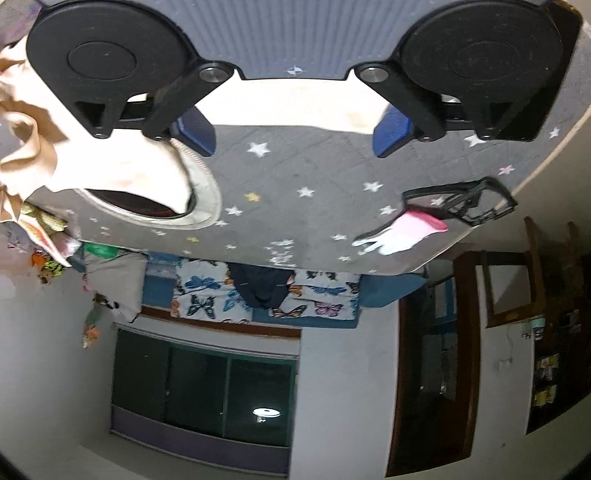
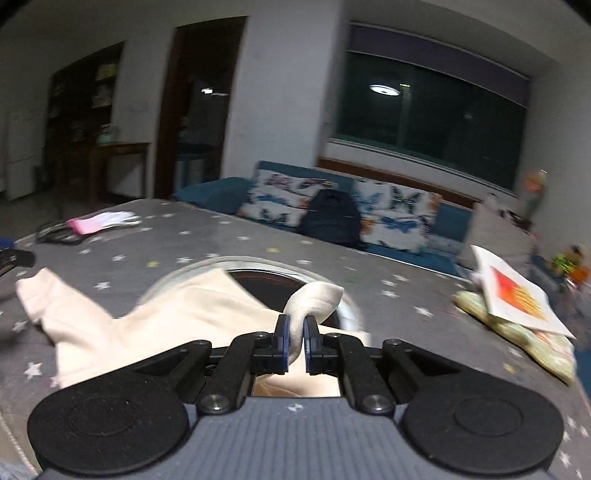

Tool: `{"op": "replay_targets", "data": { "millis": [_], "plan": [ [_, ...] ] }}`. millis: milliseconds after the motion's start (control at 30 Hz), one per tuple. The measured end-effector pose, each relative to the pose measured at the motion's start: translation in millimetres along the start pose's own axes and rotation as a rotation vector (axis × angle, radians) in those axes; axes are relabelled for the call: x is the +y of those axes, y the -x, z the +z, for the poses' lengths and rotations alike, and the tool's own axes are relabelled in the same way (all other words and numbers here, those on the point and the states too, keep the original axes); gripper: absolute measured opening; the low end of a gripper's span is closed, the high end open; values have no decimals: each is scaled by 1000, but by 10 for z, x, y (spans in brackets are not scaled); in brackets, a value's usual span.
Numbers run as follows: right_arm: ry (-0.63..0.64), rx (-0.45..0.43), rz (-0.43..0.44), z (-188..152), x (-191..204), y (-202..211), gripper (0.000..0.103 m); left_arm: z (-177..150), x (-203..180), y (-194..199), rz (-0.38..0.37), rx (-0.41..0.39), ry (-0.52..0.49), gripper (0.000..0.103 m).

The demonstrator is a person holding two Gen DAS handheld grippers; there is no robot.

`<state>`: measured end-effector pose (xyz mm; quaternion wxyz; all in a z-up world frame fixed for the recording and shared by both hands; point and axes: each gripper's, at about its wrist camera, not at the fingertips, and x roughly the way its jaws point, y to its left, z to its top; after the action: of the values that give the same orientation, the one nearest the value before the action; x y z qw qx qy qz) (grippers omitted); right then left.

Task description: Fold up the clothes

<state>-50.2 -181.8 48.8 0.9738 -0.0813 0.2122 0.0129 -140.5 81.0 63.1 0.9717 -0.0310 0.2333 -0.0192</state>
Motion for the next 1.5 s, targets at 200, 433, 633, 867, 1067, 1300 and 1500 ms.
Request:
{"op": "replay_targets", "data": {
  "millis": [200,433,633,867,1067,1300,1500],
  "plan": [
    [-45,10,-114,-119,-357,113,7,23,-252,-90,-103,41,-32,99],
    [-86,31,-237,-270,-719,182,7,41,-984,-232,-371,108,-128,98],
    [-119,41,-335,-412,-1002,303,7,-30,-1907,-273,-633,152,-296,87],
    [-173,97,-425,-721,-1244,451,7,-227,-2721,-303,-832,193,-457,83],
    [-216,190,-478,-1032,-1383,334,10,-382,-3047,-442,-890,266,-502,83],
    [-243,195,-479,-1102,-1466,309,15,-546,-3146,-505,-927,336,-537,83],
    [-252,210,-349,-1067,-1405,98,25,-593,-3130,-435,-982,337,-604,81]
  ]
}}
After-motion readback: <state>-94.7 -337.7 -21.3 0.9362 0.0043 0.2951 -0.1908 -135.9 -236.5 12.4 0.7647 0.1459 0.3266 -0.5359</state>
